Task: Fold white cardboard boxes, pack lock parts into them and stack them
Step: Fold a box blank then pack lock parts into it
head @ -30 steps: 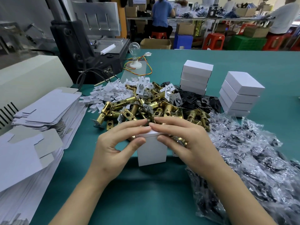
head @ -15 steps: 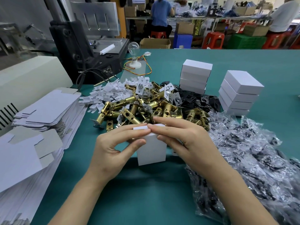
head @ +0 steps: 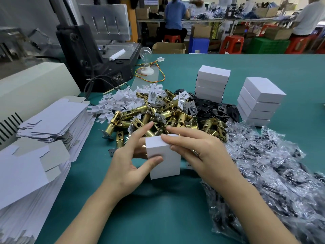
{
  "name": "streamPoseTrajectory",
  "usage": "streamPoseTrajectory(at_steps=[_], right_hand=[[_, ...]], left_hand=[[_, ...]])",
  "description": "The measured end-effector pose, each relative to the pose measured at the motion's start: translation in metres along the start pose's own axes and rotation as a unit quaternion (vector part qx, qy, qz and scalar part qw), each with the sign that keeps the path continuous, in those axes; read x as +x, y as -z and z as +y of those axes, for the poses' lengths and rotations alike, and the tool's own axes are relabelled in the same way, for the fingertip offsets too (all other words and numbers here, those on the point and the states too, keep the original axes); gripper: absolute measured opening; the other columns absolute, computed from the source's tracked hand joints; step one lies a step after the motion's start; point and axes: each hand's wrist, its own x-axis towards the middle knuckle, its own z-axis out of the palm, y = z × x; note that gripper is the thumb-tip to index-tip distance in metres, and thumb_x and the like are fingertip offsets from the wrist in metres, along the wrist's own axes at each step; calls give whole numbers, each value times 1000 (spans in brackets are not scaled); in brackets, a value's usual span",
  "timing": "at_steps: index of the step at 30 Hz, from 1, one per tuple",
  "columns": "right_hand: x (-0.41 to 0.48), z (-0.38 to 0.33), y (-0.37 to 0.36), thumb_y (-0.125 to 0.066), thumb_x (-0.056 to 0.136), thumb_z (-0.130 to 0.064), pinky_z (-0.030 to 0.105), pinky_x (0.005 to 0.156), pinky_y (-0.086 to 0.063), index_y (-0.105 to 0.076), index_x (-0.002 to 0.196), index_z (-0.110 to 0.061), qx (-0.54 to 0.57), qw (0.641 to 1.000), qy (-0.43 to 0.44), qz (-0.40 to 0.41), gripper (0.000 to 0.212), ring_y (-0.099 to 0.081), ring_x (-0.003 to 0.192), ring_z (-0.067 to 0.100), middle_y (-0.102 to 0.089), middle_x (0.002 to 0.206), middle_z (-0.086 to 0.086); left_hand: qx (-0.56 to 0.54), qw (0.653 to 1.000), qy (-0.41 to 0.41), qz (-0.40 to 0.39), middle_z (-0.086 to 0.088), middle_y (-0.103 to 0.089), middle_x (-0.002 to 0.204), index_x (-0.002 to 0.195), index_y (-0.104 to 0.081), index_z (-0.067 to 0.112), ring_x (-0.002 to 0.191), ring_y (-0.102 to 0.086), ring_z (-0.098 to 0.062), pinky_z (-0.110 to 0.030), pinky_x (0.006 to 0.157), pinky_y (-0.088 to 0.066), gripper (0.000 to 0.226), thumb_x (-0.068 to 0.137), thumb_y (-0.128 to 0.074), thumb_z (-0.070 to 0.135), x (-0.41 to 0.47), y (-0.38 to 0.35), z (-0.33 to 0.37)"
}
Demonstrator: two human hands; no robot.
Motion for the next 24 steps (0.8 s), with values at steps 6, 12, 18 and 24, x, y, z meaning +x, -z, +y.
streamPoseTrajectory(at_steps=[6,12,18,24], right_hand=[[-2,1,-4,-61,102,-33,38,101,-52,-71,131,-30,4,1000,-12,13,31,-60,125,12,-60,145,-7],[-5,-15,-17,-69,89,-59,44,111,-43,-53,150,-25,-50,996,-19,68,71,-48,135,21,-42,156,2],[-10,-43,-36,-67,72,-79,43,99,-48,-39,154,-26,-178,979,-88,37,101,-49,126,23,-47,139,4],[-5,-58,-37,-66,78,-63,39,86,-53,-25,160,-22,-185,977,-100,30,100,-59,101,20,-63,114,-3]], left_hand=[[5,999,29,-43,23,-75,111,124,-61,49,100,-74,-2,-14,83,-56,43,83,-74,49,3,0,-2],[-86,991,95,41,11,-79,107,115,-71,36,98,-76,-9,-26,79,-63,44,75,-80,51,8,0,-2],[-203,949,187,152,3,-80,104,112,-73,25,92,-76,-12,-28,68,-61,53,67,-83,50,11,-5,-2],[-287,919,221,156,-2,-79,110,118,-72,25,99,-77,-21,-40,72,-64,55,71,-83,51,13,-6,-2]])
